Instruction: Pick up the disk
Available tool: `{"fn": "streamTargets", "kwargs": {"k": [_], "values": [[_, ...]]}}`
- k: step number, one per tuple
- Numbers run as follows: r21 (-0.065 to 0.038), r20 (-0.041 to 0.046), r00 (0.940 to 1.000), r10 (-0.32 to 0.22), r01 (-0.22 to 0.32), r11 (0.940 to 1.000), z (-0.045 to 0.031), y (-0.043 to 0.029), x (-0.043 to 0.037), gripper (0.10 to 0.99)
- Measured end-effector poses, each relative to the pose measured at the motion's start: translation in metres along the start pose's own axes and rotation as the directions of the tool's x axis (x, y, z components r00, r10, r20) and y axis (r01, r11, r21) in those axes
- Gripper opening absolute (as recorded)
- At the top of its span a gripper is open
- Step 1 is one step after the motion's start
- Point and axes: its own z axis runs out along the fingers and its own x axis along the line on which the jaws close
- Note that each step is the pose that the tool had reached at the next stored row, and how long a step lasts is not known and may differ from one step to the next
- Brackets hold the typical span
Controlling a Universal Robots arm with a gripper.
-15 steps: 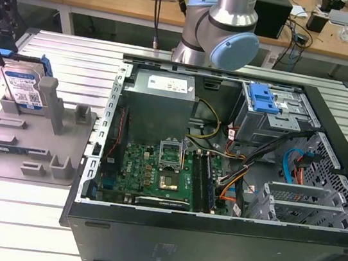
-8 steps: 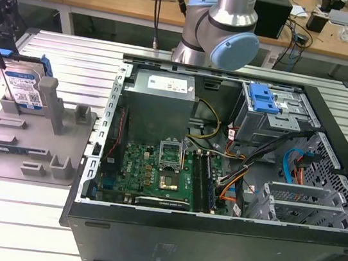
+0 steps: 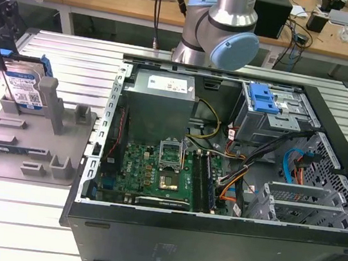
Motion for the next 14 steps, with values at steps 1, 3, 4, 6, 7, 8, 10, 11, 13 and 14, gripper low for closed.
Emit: {"fn": "streamTargets", "kwargs": {"k": [1,3,4,6,7,8,10,11,13,14], "values": [[0.000,0.0000,1.0000,0.000,0.000,1.0000,0.0007,0.0000,0.0000,0.541],[0.000,0.0000,1.0000,-0.001,0.001,1.0000,0.0020,0.0000,0.0000,0.541],[0.000,0.0000,1.0000,-0.001,0.001,1.0000,0.0029,0.0000,0.0000,0.541],[0.000,0.0000,1.0000,-0.002,0.002,1.0000,0.0042,0.0001,0.0000,0.541],[0.000,0.0000,1.0000,-0.002,0.002,1.0000,0.0054,0.0001,-0.0001,0.541],[0.000,0.0001,1.0000,-0.002,0.002,1.0000,0.0061,0.0002,-0.0001,0.541],[0.000,0.0001,1.0000,-0.003,0.003,1.0000,0.0075,0.0003,-0.0001,0.541],[0.000,0.0000,1.0000,-0.003,0.003,1.0000,0.0083,0.0004,-0.0001,0.541],[0.000,0.0000,1.0000,-0.003,0.003,1.0000,0.0089,0.0006,-0.0001,0.463],[0.000,0.0000,1.0000,-0.004,0.004,1.0000,0.0091,0.0006,-0.0001,0.463]]}}
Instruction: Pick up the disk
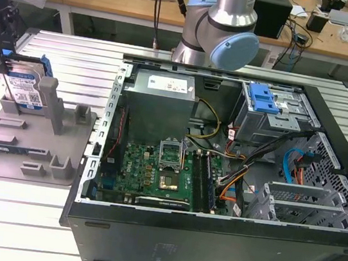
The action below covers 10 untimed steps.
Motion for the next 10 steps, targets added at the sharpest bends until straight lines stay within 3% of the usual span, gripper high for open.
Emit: {"fn": "streamTargets", "kwargs": {"k": [1,10], "values": [[0.000,0.0000,1.0000,0.000,0.000,1.0000,0.0002,0.0000,0.0000,0.392],[0.000,0.0000,1.0000,-0.001,0.001,1.0000,0.0010,0.0001,0.0000,0.392]]}}
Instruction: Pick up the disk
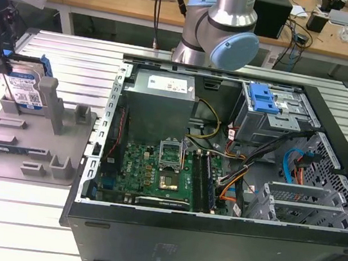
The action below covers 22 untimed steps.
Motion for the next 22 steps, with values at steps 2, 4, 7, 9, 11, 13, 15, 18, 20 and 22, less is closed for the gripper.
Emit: {"fn": "streamTargets", "kwargs": {"k": [2,4,7,9,11,13,15,18,20,22], "values": [[0.000,0.0000,1.0000,0.000,0.000,1.0000,0.0001,0.0000,0.0000,0.392],[0.000,-0.0001,1.0000,0.000,0.000,1.0000,0.0001,0.0000,0.0000,0.365],[0.000,0.0000,1.0000,0.000,0.000,1.0000,0.0001,0.0000,0.0000,0.365],[0.000,-0.0001,1.0000,-0.001,0.001,1.0000,0.0002,0.0000,0.0000,0.365],[0.000,0.0001,1.0000,-0.001,0.001,1.0000,0.0000,0.0001,0.0000,0.365],[0.000,-0.0001,1.0000,-0.001,0.001,1.0000,-0.0011,0.0002,0.0000,0.365],[0.000,-0.0001,1.0000,-0.001,0.001,1.0000,-0.0026,0.0003,0.0001,0.365],[0.000,-0.0001,1.0000,-0.001,0.001,1.0000,-0.0114,0.0003,0.0002,0.365],[0.000,0.0000,1.0000,-0.001,0.001,1.0000,-0.0173,0.0003,0.0002,0.365],[0.001,-0.0001,1.0000,-0.001,0.001,1.0000,-0.0300,0.0002,0.0004,0.365]]}}
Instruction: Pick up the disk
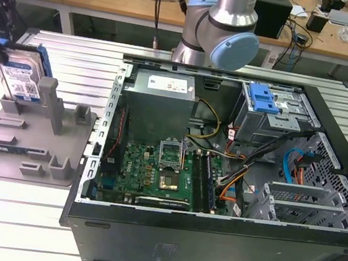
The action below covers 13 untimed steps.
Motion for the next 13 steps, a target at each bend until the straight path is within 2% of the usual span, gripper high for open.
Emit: {"fn": "streamTargets", "kwargs": {"k": [1,3,5,6,13], "values": [[0.000,0.0000,1.0000,0.000,0.000,1.0000,-0.0043,0.0000,0.0001,0.365],[0.001,0.0001,1.0000,0.000,0.000,1.0000,-0.0233,-0.0002,0.0003,0.365],[0.002,0.0001,1.0000,0.000,0.000,1.0000,-0.0340,-0.0002,0.0004,0.365],[0.002,0.0001,1.0000,0.000,0.000,1.0000,-0.0428,-0.0003,0.0005,0.365],[0.003,0.0001,1.0000,0.000,0.000,1.0000,-0.0796,-0.0005,0.0010,0.365]]}}
